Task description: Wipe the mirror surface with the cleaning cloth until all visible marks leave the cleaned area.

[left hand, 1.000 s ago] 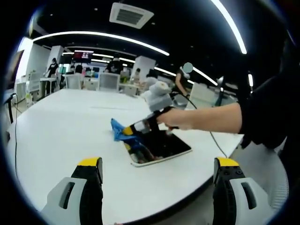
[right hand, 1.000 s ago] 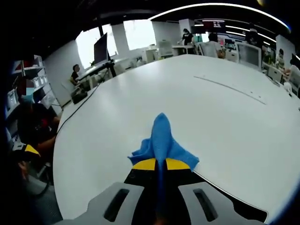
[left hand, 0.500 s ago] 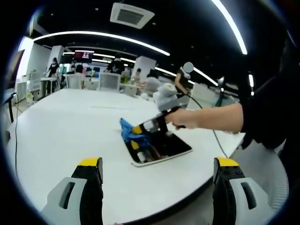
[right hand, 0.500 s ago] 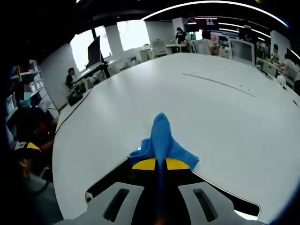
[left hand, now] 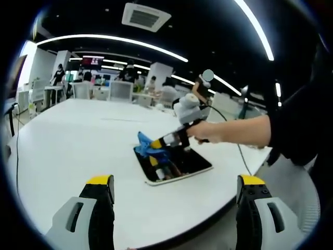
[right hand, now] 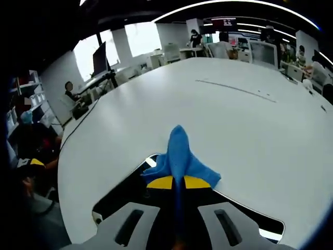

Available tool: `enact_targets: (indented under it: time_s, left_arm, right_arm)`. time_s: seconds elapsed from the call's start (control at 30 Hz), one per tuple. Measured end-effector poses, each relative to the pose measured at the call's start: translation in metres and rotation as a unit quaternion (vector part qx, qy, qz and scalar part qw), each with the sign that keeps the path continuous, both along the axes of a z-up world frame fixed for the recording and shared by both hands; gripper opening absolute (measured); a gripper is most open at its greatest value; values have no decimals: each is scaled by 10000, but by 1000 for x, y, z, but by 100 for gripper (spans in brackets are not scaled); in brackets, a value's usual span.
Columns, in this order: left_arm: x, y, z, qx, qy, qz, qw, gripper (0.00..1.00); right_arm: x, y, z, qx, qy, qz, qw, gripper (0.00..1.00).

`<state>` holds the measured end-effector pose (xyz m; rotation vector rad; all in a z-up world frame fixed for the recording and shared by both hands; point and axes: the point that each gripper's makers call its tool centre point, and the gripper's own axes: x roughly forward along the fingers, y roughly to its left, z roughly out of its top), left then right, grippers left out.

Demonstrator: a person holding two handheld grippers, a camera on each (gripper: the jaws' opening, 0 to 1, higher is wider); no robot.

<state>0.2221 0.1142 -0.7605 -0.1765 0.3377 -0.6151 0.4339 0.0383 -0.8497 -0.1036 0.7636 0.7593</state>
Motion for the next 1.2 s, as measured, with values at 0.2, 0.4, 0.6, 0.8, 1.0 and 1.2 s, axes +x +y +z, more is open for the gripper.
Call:
enact_targets:
  time_s: [0.2,0.4,0.6,0.8,1.0,1.2]
  left_arm:
    - [2,5,1,-53,-19,186,9998,98]
    - [1,3,2,-40,-68,106,9999,99]
    - [1,2,2,-43,-70,99,9999,99]
    - [1,2,2,-40,-51,81,9999,99]
    - [0,0,1,-42,-24,30,10000,99]
    - [1,2,3,-67,-64,86,9999,99]
  right_arm:
    - [0,0,-1,-51,11,23,10000,0]
    - [-8,1,0,-114,-18,49,9999,0]
    - [-15,1,-1,-143,6,105,9998,0]
    - [-22,1,-2,-134,101,154,9997,0]
    - [-42,2,-1,-103,105,167,9998,0]
    - [-55,2,-2,-60,127,184,9997,0]
